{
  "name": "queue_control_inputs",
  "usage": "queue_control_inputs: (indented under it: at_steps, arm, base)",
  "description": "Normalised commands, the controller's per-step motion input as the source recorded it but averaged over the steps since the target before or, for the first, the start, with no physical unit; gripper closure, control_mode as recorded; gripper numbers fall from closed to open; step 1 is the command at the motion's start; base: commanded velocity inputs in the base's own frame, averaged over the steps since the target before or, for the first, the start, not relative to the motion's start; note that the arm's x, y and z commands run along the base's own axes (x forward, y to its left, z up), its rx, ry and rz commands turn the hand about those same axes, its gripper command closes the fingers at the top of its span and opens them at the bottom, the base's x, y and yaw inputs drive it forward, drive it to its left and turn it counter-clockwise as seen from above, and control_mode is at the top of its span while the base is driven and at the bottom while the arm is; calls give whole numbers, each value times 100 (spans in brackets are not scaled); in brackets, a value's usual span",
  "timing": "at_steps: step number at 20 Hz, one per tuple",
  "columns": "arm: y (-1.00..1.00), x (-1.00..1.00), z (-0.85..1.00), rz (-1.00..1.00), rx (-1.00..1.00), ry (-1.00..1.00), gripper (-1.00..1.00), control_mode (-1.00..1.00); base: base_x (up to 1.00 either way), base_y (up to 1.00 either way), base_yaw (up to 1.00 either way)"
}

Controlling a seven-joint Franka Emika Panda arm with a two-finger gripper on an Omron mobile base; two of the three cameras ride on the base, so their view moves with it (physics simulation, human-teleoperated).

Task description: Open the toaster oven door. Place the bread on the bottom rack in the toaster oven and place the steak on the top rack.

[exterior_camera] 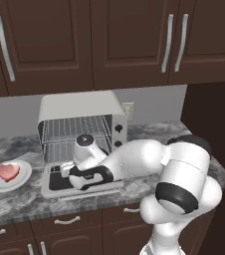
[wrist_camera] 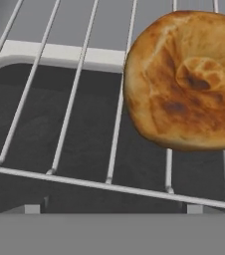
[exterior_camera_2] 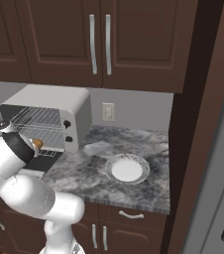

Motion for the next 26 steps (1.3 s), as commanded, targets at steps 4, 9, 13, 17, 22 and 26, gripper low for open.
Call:
queue_control_inputs:
  at_steps: [4,9,13,17,22,26]
  arm:
    - [0,38,-6,0,0,-2,-100,-100]
    - [0,35,-1,0,0,0,-100,-100]
    - [0,26,4,-1,0,-5,-100,-100]
    - [0,18,10,-5,0,-12,-100,-100]
    - [0,21,8,-7,0,-17,-100,-100]
    - [0,35,0,-9,0,-3,-100,-100]
  base:
    - [0,0,0]
    - [0,0,0]
    - [0,0,0]
    - [0,0,0]
    - [0,0,0]
    - [0,0,0]
